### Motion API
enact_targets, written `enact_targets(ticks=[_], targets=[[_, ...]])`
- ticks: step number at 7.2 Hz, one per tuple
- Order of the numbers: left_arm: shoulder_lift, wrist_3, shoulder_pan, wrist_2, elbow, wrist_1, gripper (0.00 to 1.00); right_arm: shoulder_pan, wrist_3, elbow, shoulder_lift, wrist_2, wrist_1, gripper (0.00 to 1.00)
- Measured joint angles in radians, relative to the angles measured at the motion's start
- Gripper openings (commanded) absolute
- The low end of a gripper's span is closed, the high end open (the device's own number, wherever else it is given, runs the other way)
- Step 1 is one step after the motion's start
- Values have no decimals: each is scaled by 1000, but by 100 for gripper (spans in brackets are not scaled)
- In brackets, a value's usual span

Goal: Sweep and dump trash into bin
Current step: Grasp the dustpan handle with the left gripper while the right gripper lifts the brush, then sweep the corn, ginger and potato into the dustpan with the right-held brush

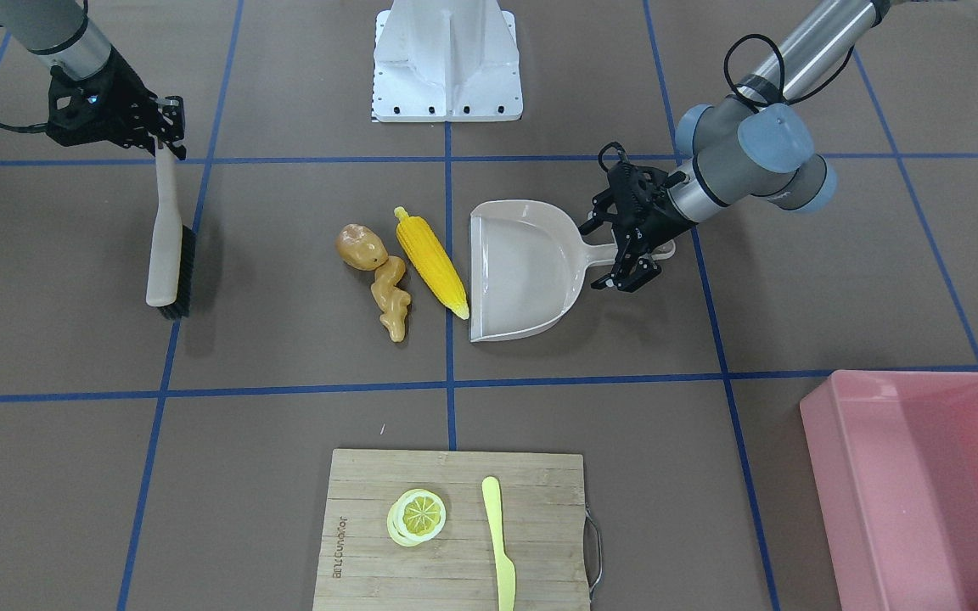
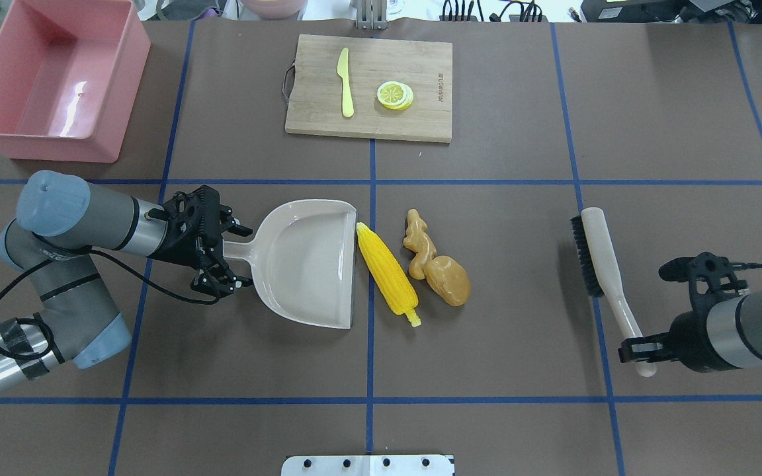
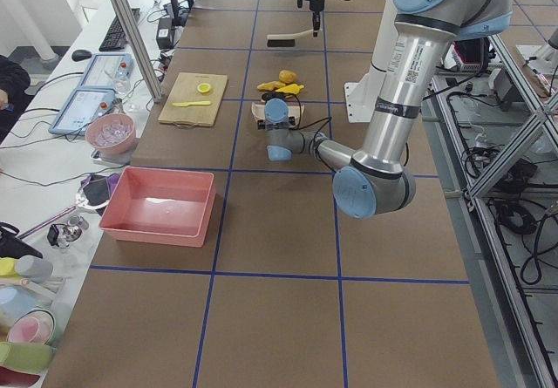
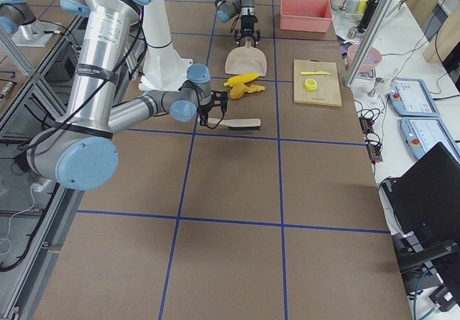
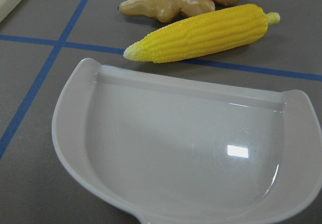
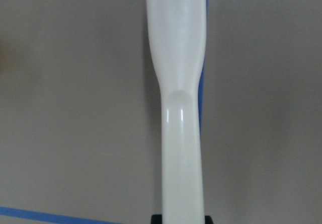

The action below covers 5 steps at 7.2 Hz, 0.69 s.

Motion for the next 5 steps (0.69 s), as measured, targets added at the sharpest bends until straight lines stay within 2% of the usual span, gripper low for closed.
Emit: enact_targets(ticks=[3,5], targets=[[-4,0,6,2,8,0,97,-71,41,12,254,-44,-289,0],[-5,1,7,5,10,0,97,-102,42,-61,407,-45,-359,0]])
